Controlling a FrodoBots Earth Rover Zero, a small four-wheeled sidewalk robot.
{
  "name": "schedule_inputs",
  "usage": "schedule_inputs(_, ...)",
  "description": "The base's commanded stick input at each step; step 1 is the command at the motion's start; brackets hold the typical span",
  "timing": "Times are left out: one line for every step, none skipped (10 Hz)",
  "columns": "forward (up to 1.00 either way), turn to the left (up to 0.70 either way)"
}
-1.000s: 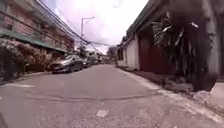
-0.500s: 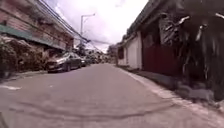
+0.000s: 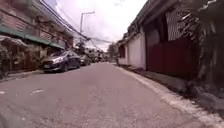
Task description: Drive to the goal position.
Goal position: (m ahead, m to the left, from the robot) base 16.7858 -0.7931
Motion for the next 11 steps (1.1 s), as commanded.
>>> schedule_inputs(1.0, 0.0)
schedule_inputs(1.0, 0.0)
schedule_inputs(1.0, 0.0)
schedule_inputs(1.0, 0.2)
schedule_inputs(1.0, 0.27)
schedule_inputs(1.0, 0.13)
schedule_inputs(1.0, 0.0)
schedule_inputs(1.0, 0.0)
schedule_inputs(1.0, 0.0)
schedule_inputs(1.0, 0.0)
schedule_inputs(1.0, 0.0)
